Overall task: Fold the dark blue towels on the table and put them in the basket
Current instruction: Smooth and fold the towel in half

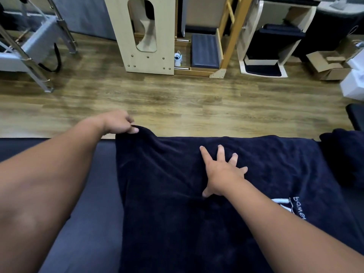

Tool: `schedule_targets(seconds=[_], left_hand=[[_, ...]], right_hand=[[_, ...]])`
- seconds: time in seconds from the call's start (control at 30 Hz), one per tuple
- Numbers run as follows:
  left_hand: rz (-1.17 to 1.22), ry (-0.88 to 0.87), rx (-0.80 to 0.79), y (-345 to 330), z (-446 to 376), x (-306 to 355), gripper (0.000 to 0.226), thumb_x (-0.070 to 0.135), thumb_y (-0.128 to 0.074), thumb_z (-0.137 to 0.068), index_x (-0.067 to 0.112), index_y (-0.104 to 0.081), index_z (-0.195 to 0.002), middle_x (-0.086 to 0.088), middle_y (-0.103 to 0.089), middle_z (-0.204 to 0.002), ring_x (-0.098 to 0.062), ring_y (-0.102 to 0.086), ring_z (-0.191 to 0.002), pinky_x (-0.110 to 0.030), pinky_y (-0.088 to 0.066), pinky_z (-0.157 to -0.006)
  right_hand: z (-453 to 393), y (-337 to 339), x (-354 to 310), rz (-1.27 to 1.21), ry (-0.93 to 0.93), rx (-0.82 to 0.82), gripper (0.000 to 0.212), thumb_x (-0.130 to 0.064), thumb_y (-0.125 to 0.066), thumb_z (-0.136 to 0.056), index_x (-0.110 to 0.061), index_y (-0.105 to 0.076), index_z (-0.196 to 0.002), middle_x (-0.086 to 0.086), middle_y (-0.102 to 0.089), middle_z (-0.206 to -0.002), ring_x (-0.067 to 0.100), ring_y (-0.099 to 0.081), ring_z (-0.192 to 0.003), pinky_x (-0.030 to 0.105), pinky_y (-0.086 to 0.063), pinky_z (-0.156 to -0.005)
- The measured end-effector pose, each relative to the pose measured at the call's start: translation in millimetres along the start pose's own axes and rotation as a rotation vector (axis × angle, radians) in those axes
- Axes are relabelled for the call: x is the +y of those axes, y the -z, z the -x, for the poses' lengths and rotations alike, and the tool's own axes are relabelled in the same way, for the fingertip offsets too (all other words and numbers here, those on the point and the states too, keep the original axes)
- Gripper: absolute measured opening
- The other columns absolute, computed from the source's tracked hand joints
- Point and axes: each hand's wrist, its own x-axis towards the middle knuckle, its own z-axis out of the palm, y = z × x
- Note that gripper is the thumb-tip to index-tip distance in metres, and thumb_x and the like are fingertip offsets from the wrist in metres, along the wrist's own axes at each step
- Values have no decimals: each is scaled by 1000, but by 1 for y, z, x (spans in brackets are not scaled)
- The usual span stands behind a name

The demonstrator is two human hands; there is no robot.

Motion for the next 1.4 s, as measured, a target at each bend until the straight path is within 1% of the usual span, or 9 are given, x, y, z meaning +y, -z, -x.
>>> schedule_targets(seconds=[0.03,0.07,0.23,0.33,0.47,0.8,1.1,1.23,1.4], left_hand=[[63,-6,-15,-4,1,1,26,22,-75,-91,-2,-66,-97,-16,-64,-97,-27,-38,-123,-42,-46,-92],[28,0,-9,-7,-2,-1,19,23,-75,-90,6,-67,-91,-10,-66,-87,-17,-47,-81,-44,-45,-93],[-511,71,272,-27,1,1,18,23,-56,-93,24,-58,-111,-6,-63,-117,-29,-51,-120,-63,-20,-112],[-484,-22,342,-48,17,6,42,12,-54,-83,24,-54,-123,-8,-52,-128,-30,-41,-123,-56,-28,-103],[-281,-107,569,-81,63,-8,26,4,-53,-77,11,-54,-103,-12,-52,-106,-35,-46,-100,-41,-36,-76],[211,105,395,-199,212,-16,18,40,-52,-98,22,-49,-95,-9,-68,-94,-39,-63,-92,-42,-50,-77],[234,192,240,-286,359,8,43,49,-50,-100,19,-39,-71,0,-53,-76,-30,-59,-82,-39,-44,-71],[224,102,245,-321,403,13,34,41,-56,-98,18,-41,-77,5,-47,-84,-21,-51,-90,-34,-44,-83],[384,113,295,-359,460,20,23,42,-59,-93,26,-51,-106,10,-63,-109,-17,-60,-104,-36,-49,-89]], right_hand=[[0,0,-1,-3,-5,2,148,-41,-93,-65,-53,30,-145,2,36,-160,50,16,-148,76,-18,-109],[0,0,-1,-10,-10,6,148,-40,-93,-65,-54,30,-145,1,36,-160,50,16,-149,76,-19,-109],[0,-1,-3,-46,-18,6,147,-36,-94,-66,-56,29,-144,-1,37,-159,47,19,-149,75,-23,-108],[1,-1,-1,-80,-6,17,145,-32,-93,-67,-59,26,-144,-4,37,-159,45,22,-149,75,-20,-109],[7,-5,6,-129,33,52,141,-34,-93,-66,-62,20,-145,-8,33,-161,42,22,-150,74,-17,-111],[81,-91,2,78,144,454,75,-19,-59,-94,-29,-19,-157,11,-14,-165,39,-11,-151,66,-22,-114],[222,-233,5,59,414,512,67,-35,-83,-73,-19,-61,-134,18,-50,-146,46,-43,-136,74,-40,-98],[261,-268,17,85,375,376,75,-46,-78,-73,-23,-55,-141,20,-46,-149,49,-38,-138,75,-40,-95],[301,-281,25,42,334,228,85,-62,-45,-92,-38,4,-158,12,14,-165,47,9,-149,72,-24,-107]])
